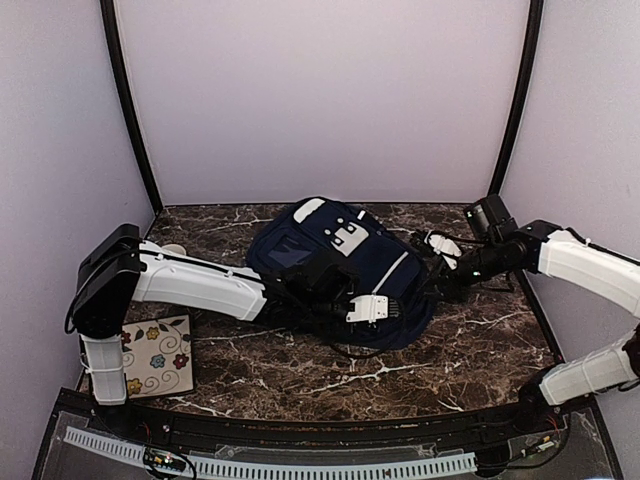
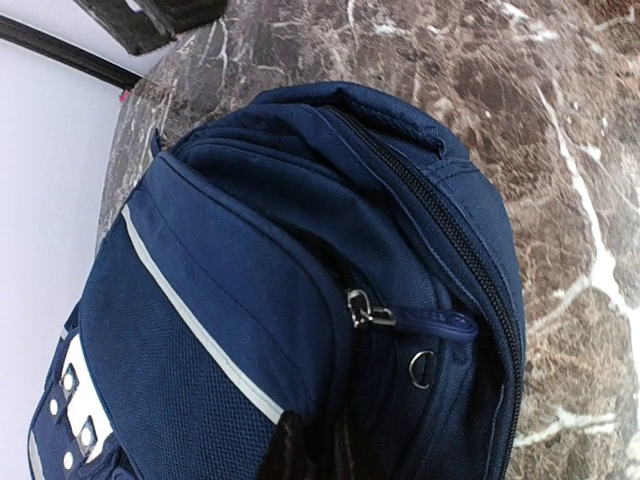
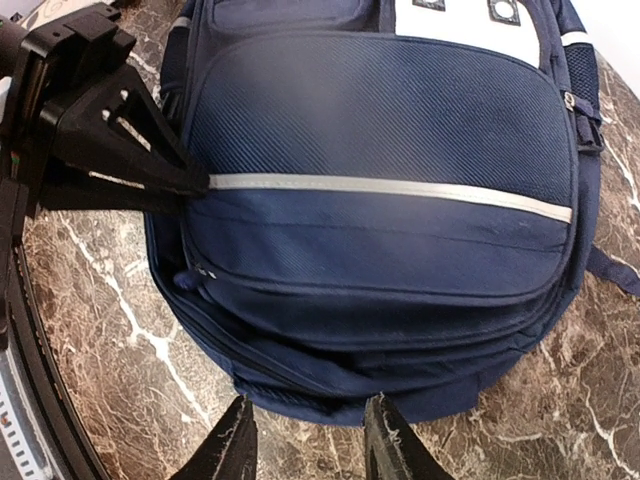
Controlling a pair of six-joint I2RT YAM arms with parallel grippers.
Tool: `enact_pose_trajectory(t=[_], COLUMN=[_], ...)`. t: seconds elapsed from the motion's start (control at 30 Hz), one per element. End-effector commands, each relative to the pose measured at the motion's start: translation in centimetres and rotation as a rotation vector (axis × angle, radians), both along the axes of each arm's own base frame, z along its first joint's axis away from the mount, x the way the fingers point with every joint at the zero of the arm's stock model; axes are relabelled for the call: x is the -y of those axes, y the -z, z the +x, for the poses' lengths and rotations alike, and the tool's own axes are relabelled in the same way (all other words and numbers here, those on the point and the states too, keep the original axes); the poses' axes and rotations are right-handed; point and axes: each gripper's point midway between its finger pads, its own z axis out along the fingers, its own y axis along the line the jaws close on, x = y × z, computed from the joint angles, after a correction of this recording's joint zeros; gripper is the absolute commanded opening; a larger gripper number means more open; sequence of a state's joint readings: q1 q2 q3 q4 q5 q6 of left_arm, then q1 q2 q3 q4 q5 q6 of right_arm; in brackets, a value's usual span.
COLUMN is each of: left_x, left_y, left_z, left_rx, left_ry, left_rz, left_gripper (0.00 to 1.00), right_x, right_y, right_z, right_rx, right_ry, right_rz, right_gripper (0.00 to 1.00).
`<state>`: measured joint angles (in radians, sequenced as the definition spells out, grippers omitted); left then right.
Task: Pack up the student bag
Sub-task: Hold the upper front pocket of the student bag, then grab the upper front pocket of the student bag.
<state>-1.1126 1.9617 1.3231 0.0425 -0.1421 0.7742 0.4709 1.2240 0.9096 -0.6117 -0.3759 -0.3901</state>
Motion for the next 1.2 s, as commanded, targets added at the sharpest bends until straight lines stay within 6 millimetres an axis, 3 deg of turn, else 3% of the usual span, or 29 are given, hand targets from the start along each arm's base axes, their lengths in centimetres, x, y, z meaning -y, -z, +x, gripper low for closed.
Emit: enact_pose_trajectory(t=[0.0,0.23,0.4,0.87,1.07,1.17], left_x=[2.7,5.1,5.7,6.5,6.6,6.6], left_y=[-4.7,-7.1,-8.3,-8.7,-9.0,-9.1], left_z=[1.9,2.8,3.4,3.4,3.4,3.4], left_rx=[-0.023,-0.165,-0.249,-0.321,-0.328,-0.327], left_ry=[-0.100,-0.191,-0.250,-0.258,-0.258,-0.254], left_rz=[-0.303,-0.585,-0.712,-0.787,-0.795,-0.794], left_gripper=[0.00,0.00,0.00,0.00,0.00,0.00], right_x=[-0.9,-1.6,-1.5,-2.8,-2.4,-2.0], right_y=[-0.6,0.8,1.9,2.8,3.8,3.6], right_z=[0.2,-0.1,0.0,1.1,2.4,2.8], right_rx=[-0.050,-0.135,-0.158,-0.138,-0.112,-0.094], right_ry=[-0.016,-0.021,-0.011,0.000,0.058,0.078], right_rz=[0.030,0.044,0.029,0.050,0.002,-0.015], right_gripper=[0.36,0.36,0.40,0.45,0.39,0.32])
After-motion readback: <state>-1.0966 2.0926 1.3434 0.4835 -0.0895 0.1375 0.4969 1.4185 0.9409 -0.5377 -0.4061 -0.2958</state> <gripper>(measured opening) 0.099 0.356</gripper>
